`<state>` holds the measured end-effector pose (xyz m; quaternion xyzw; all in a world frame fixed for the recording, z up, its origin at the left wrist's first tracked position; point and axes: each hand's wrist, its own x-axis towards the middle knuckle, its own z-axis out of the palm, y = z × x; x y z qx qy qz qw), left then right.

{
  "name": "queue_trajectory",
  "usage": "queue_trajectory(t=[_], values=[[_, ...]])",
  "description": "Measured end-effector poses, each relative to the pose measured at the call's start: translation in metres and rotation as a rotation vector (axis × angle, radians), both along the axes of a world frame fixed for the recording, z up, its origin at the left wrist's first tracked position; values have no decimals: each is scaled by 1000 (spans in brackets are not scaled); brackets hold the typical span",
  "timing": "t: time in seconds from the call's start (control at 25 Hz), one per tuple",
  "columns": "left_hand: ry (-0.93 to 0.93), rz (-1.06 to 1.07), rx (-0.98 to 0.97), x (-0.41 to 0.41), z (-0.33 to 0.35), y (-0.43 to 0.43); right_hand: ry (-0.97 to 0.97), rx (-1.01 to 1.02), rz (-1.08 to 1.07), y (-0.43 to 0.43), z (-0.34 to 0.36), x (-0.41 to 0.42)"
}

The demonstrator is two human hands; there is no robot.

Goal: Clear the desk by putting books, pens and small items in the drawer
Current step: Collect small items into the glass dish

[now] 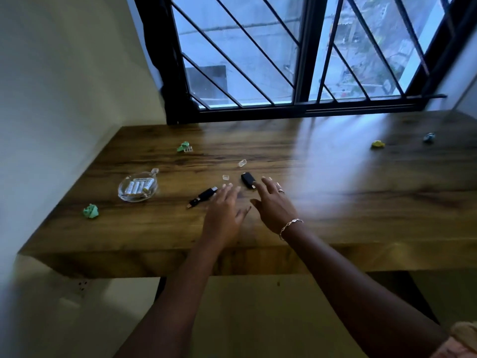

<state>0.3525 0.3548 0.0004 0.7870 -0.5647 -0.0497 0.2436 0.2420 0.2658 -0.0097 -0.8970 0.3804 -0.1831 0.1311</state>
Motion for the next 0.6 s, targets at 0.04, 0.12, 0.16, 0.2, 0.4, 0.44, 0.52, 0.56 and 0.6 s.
queue_trajectory(t=[0.04,0.12,0.16,0.2,0.4,0.44,0.52,0.56,0.6], values=[[31,28,-73,-4,0,5,-63,-4,-2,6,0,-2],[116,119,-244,-13,-1,15,-175,-40,17,20,-2,-5],[178,174,-319,-19,-2,20,-219,-49,32,26,-5,-4],[269,235,-386,-24,-4,25,-275,-39,38,33,-7,-3],[1143,722,-537,-30,-22,43,-669,336,26,79,-28,3],[1267,830,-520,-27,-32,49,-709,445,22,91,-35,5],[1433,1007,-445,-23,-56,63,-795,772,-31,113,-49,11],[1499,1098,-408,-19,-69,70,-827,985,-102,122,-58,16],[1582,1171,-371,-12,-81,77,-842,1205,-207,128,-67,21]])
